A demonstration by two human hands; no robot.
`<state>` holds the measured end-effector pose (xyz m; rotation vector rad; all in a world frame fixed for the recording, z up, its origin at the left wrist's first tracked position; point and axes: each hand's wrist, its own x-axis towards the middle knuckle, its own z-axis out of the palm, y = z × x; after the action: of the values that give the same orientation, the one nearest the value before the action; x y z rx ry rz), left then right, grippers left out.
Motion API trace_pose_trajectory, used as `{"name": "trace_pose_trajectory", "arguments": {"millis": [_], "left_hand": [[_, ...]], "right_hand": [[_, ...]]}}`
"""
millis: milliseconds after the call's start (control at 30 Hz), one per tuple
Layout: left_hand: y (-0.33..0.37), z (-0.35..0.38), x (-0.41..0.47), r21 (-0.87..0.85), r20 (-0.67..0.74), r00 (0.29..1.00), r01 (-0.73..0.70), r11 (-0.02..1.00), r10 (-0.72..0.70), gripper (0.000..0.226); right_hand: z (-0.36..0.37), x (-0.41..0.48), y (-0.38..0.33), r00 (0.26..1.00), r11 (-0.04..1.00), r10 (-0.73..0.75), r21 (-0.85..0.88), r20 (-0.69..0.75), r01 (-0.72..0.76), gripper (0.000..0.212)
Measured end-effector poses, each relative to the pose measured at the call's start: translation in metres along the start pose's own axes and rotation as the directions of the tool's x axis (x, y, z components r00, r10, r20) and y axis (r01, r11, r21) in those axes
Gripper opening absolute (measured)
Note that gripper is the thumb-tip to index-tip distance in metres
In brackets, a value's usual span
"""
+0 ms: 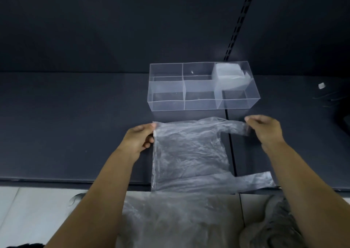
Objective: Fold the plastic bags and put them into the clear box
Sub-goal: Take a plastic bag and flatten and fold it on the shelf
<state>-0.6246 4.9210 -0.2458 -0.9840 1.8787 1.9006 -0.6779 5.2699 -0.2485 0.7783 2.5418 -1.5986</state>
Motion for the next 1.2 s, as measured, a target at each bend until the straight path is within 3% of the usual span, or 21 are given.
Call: {"name": "trace_pose_trajectory", "arguments": {"millis": [100, 200, 333, 500, 600, 767, 867, 933, 1033, 1100, 1167, 1200], "left_hand": [[0.002, 0.000, -0.002, 0.050, 0.010, 0.999, -0.037, 0.998, 0.037, 0.017], [0.001, 0.004, -0.001, 0.071, -0.049, 0.997, -0.061, 0.996, 0.065, 0.012], [0.000, 0.005, -0.001, -0.028, -0.093, 0.995, -0.030, 0.999, 0.027, 0.009], [0.000, -0.002, 0.001, -0.238, -0.048, 0.998, 0.021, 0.971, -0.033, 0.008], [0.000, -0.004, 0.002, -0.271, -0.026, 0.999, 0.032, 0.962, -0.041, 0.009], [0.001, -0.003, 0.006, -0.249, -0.051, 0.997, 0.037, 0.968, -0.052, 0.016], [0.001, 0.000, 0.006, -0.092, -0.119, 0.993, -0.006, 0.996, -0.005, 0.017], [0.001, 0.003, 0.005, 0.116, -0.196, 0.970, -0.123, 0.986, 0.144, 0.017], [0.001, 0.005, 0.002, 0.359, -0.212, 0.885, -0.324, 0.875, 0.414, 0.017], [-0.001, 0.004, -0.003, 0.518, -0.242, 0.808, -0.361, 0.776, 0.537, 0.014], [-0.008, 0.002, -0.010, 0.734, -0.231, 0.641, -0.379, 0.564, 0.732, 0.017], [-0.014, 0.005, -0.014, 0.809, -0.150, 0.570, -0.399, 0.431, 0.808, 0.021]], "right_hand": [[-0.007, -0.001, -0.003, 0.990, 0.999, -0.027, -0.030, 0.141, 0.032, 0.010], [-0.010, -0.004, 0.000, 0.976, 0.997, 0.000, -0.072, 0.216, 0.016, 0.033], [-0.008, -0.006, 0.002, 0.990, 0.997, -0.004, -0.070, 0.143, 0.014, 0.027], [-0.010, 0.000, 0.002, 0.993, 0.999, 0.020, 0.030, 0.115, -0.024, 0.016], [-0.012, -0.002, 0.003, 0.993, 0.999, 0.002, 0.042, 0.120, -0.007, 0.016], [-0.008, 0.000, 0.004, 1.000, 0.995, 0.024, 0.097, -0.009, -0.023, 0.016], [-0.002, 0.003, 0.003, 0.997, 0.995, 0.043, 0.095, -0.069, -0.036, 0.016], [0.002, 0.005, 0.003, 0.994, 0.998, 0.041, 0.056, -0.105, -0.036, 0.016], [0.008, 0.003, -0.001, 0.984, 0.995, 0.003, -0.098, -0.176, -0.021, 0.019], [0.015, -0.010, -0.009, 0.954, 0.950, -0.085, -0.313, -0.286, -0.010, 0.026], [0.032, -0.035, -0.021, 0.898, 0.876, -0.283, -0.472, -0.337, 0.098, 0.033], [0.045, -0.053, -0.028, 0.868, 0.839, -0.399, -0.501, -0.296, 0.215, 0.034]]}}
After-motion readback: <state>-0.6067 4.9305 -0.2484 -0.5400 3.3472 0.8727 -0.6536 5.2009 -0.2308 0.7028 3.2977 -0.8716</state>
